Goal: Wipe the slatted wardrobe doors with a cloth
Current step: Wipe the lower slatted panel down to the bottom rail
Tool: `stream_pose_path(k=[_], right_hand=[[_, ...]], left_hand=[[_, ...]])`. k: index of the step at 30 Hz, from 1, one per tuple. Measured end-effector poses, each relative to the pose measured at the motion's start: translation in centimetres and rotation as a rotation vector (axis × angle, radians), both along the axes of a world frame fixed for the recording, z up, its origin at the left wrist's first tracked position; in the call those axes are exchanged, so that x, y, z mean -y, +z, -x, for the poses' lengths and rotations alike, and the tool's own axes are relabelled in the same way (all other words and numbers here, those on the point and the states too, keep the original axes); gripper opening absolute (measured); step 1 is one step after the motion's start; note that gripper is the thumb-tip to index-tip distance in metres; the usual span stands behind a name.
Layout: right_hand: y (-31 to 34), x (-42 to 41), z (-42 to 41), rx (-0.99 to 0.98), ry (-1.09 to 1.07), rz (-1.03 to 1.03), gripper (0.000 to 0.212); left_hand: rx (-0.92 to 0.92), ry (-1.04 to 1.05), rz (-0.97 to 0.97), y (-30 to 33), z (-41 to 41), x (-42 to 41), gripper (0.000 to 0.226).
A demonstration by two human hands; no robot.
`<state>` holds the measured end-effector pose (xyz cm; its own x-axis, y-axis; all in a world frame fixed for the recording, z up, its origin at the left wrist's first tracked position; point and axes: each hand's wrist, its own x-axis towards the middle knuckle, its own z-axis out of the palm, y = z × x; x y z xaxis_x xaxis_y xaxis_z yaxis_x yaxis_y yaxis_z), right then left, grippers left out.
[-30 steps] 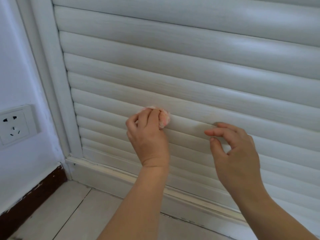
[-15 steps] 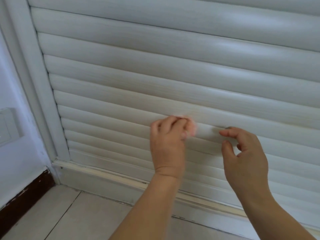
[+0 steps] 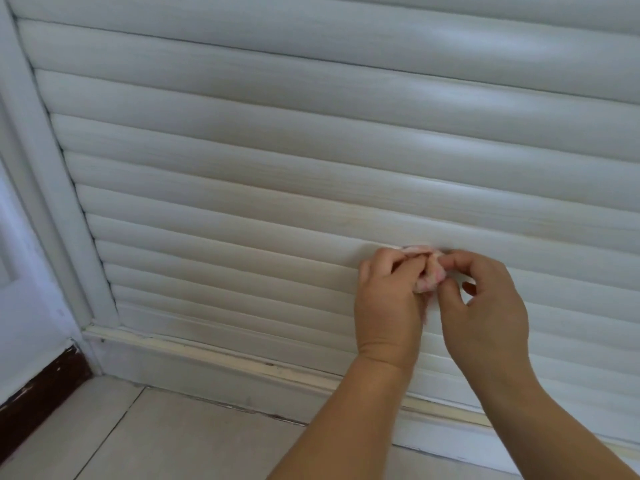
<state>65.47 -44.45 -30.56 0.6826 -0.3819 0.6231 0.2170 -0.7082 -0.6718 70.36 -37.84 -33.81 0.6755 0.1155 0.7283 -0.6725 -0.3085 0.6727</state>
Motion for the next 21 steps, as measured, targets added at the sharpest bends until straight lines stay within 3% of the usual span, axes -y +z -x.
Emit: stream_pose_path(k=[2,6,9,11,21], right_hand=[[0.0,0.1,0.1,0.013,0.01,0.035,0.026],[-0.1,0.3,0.3,0.019,0.012,0.05,0.03],[-0.1,0.4,0.4,0.019,0.026,0.061,0.031],[-0.1,0.6,0.5,0.021,0.036,0.073,0.033],[-0.5,0.3,0.2,0.037,0.05,0.117,0.045]], left_hand=[[-0.009,0.005,0.151,0.2,-0.3,-1.2,0.033],[0.016,0.26,0.389,2.0,-1.8,-3.7,0.033],[0.018,0.431,0.485,3.6,-3.0,-5.0,0.031],[0.012,0.431,0.499,3.8,-3.2,-4.9,0.031],[0.242,0.235,-0.035,1.7,-1.5,-2.1,0.023]])
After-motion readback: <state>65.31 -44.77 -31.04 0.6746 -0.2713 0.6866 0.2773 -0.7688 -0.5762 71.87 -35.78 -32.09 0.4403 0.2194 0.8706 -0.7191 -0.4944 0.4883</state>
